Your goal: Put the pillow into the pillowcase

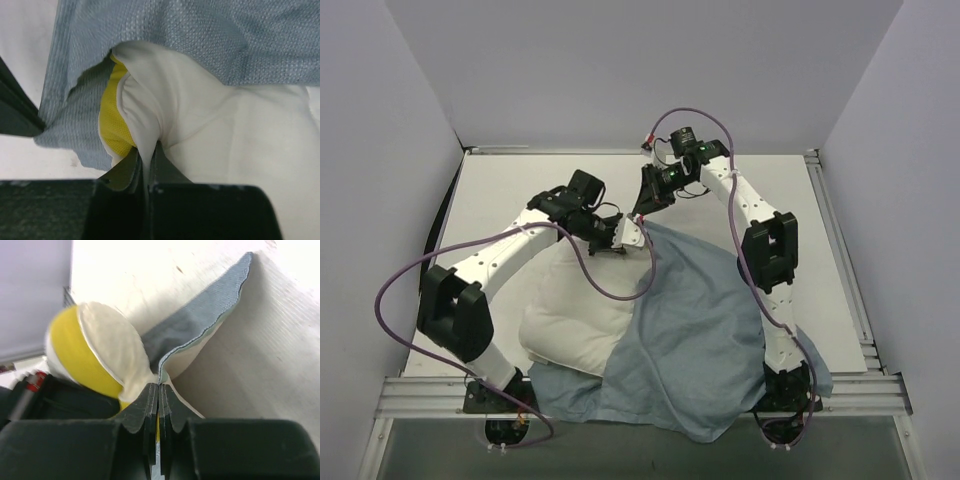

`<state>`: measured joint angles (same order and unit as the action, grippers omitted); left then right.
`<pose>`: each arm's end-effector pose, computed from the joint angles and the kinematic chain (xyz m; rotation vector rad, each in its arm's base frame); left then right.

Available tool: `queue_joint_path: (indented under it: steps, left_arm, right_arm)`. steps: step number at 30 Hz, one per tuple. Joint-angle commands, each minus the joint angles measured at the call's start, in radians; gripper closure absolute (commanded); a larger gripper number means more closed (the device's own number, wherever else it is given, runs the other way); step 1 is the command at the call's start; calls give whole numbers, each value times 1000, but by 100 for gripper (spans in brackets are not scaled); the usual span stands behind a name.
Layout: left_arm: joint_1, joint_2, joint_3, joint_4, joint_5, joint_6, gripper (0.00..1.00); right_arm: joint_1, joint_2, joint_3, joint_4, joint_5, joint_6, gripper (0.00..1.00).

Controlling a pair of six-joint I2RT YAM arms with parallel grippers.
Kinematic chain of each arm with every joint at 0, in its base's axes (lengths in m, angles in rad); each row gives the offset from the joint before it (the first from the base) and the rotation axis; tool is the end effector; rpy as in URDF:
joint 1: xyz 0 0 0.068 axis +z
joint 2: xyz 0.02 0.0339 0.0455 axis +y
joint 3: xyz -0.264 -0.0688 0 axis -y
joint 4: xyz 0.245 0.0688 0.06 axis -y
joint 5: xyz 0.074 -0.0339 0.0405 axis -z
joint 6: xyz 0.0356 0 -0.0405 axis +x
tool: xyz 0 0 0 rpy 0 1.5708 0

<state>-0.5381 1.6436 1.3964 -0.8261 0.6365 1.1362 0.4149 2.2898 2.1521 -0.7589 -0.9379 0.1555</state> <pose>0.2815 -0.1926 0.2848 1.9395 1.4749 -0.5827 0.4498 0.2295 0.2637 -0.7333 2.3257 1.4041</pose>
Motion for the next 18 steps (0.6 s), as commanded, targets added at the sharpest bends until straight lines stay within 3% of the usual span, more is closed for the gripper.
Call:
queue_joint_path:
  steps: [1, 7, 11, 15, 17, 18]
  left_arm:
    - [-65, -71, -31, 102, 114, -50, 100]
    - [-157, -102, -106, 315, 74, -186, 100]
    - [-151, -160, -184, 430, 19, -256, 100]
    - [-44, -241, -301, 533, -30, -410, 100]
    - [64, -263, -361, 573, -52, -563, 100]
    - [143, -263, -382, 582, -63, -661, 100]
  right_arm:
    - [28, -87, 67, 199, -90, 212, 100]
    - [85, -49, 190, 403, -79, 438, 100]
    - [114, -38, 253, 521, -45, 532, 100]
    - [128, -41, 230, 559, -3, 508, 100]
    - [140, -35, 212, 563, 7, 468, 100]
    - [145, -30, 197, 555, 13, 429, 86]
